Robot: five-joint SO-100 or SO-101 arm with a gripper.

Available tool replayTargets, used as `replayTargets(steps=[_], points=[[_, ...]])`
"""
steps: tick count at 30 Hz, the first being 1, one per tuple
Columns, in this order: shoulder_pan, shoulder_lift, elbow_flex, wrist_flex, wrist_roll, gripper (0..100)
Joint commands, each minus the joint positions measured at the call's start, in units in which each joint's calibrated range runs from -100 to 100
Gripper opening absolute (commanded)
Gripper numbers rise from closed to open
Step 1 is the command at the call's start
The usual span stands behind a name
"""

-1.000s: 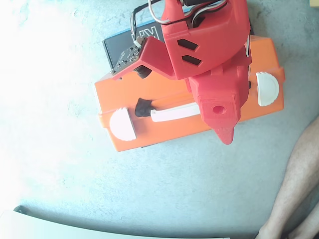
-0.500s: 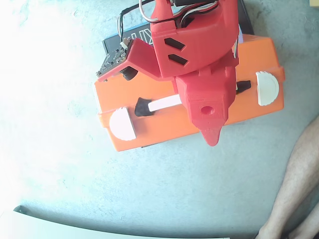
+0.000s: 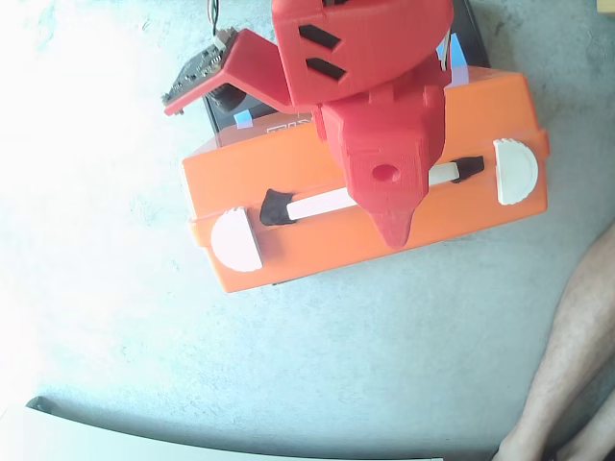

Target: Grab the white handle of the orange box

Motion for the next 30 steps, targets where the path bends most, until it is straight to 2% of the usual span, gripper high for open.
replayTargets(steps=[1, 6, 10, 23, 30], points=[[1.32, -8.23, 6.40, 4.88, -1.09, 26], [1.24, -14.89, 4.98, 15.37, -1.62, 26], [3.64, -14.38, -3.17, 27.55, -1.46, 26], [3.64, 3.41, -24.08, 29.33, -1.41, 26], [3.49, 8.05, -25.59, 28.65, -1.25, 26]])
